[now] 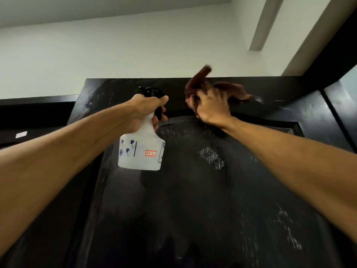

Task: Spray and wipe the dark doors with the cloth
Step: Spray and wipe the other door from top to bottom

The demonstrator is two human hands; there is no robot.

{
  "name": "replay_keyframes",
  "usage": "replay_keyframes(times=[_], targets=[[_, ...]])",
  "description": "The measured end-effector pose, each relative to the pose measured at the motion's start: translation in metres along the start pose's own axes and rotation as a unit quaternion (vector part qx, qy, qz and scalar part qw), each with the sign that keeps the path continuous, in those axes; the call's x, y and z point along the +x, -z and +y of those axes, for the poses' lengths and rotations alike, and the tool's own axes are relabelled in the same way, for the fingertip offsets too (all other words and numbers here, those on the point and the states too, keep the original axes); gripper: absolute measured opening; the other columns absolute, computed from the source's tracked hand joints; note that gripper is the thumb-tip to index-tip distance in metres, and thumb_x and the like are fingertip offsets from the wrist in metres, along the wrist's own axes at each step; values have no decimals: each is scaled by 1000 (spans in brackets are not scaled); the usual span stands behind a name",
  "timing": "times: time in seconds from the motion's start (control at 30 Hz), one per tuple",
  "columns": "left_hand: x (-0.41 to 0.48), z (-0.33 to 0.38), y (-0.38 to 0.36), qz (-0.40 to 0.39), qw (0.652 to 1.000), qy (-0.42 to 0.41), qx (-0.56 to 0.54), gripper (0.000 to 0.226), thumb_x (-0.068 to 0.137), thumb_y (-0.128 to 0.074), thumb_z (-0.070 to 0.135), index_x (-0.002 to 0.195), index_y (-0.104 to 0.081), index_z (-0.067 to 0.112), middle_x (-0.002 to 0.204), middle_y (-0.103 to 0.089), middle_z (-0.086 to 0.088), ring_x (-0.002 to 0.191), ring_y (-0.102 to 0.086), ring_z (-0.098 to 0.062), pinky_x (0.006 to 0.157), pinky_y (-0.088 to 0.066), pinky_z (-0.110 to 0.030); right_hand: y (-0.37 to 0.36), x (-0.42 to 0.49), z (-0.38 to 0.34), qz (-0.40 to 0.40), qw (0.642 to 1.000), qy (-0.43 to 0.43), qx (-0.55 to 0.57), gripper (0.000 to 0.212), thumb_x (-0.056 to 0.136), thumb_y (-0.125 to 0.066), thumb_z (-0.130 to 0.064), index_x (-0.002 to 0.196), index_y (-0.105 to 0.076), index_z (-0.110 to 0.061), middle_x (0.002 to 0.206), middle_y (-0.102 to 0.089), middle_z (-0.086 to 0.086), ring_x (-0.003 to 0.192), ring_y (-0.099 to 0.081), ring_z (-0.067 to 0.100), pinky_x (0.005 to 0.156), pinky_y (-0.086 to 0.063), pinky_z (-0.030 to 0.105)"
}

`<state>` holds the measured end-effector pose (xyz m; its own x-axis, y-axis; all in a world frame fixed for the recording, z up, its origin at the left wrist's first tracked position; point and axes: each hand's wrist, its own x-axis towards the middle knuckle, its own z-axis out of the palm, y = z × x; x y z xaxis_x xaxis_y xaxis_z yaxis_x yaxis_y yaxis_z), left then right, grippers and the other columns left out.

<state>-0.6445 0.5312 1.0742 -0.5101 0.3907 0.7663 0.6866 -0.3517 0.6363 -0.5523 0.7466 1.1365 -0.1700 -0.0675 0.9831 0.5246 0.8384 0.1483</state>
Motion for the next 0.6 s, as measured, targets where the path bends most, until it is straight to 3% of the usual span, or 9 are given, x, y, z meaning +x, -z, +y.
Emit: replay_keyframes(times=[0.07, 0.1, 0.17, 0.27, 0.3, 0.4, 0.47, 0.6], targets=[[-2, 5, -15, -4, 1000, -16, 14, 30, 98, -67, 40, 96, -67, 11, 86, -72, -10, 46, -51, -10, 43, -50, -24, -3, -17, -5, -59, 991, 122, 20, 51, 102, -40, -27, 153, -38, -32, 168, -17, 5, 154, -14, 28, 124, -8, 56], [-4, 6, -25, -7, 1000, -19, 17, 30, 98, -67, 41, 96, -67, 11, 86, -73, -11, 47, -52, -10, 43, -50, -23, -2, -21, 5, -76, 987, 135, 36, 55, 102, -41, -24, 155, -34, -34, 170, -12, -2, 155, -13, 25, 122, -10, 55], [-6, 12, -47, -23, 1000, -12, 16, 32, 98, -66, 42, 95, -67, 10, 88, -74, -12, 45, -51, -10, 43, -50, -23, 14, -17, 47, -44, 997, 37, 52, 57, 101, -39, -23, 156, -32, -37, 170, -6, -7, 155, -13, 25, 122, -11, 56], [-7, 23, -77, -55, 998, 7, 4, 34, 99, -64, 44, 96, -65, 10, 92, -75, -12, 41, -49, -8, 45, -50, -24, 35, -13, 117, 16, 985, -174, 14, 58, 100, -39, -26, 157, -30, -33, 171, -7, 4, 154, -11, 35, 124, -4, 58], [-7, 28, -86, -62, 998, 7, -3, 34, 100, -63, 44, 95, -65, 10, 92, -75, -12, 40, -49, -7, 45, -50, -23, 37, -17, 123, 16, 984, -179, -4, 58, 100, -40, -27, 156, -30, -31, 170, -8, 7, 153, -12, 37, 124, -3, 58], [-4, 39, -110, -67, 998, -9, -8, 32, 99, -64, 43, 93, -64, 11, 91, -73, -11, 37, -49, -7, 44, -49, -23, 27, -34, 110, -15, 1000, -3, 13, 49, 103, -41, -27, 152, -40, -26, 164, -22, 11, 151, -18, 36, 123, -9, 54], [-3, 42, -131, -71, 997, -8, -6, 30, 99, -66, 41, 94, -64, 12, 89, -72, -10, 37, -48, -7, 43, -49, -23, 24, -40, 129, -52, 996, 48, 56, 52, 105, -37, -25, 157, -34, -28, 169, -13, 2, 156, -9, 26, 126, -6, 49], [-6, 51, -178, -105, 994, 11, -24, 29, 100, -65, 39, 90, -62, 12, 85, -70, -10, 38, -47, -6, 44, -49, -23, 59, -37, 211, 11, 981, -191, 36, 60, 100, -40, -26, 159, -26, -32, 171, -4, 1, 156, -6, 34, 126, -3, 53]])
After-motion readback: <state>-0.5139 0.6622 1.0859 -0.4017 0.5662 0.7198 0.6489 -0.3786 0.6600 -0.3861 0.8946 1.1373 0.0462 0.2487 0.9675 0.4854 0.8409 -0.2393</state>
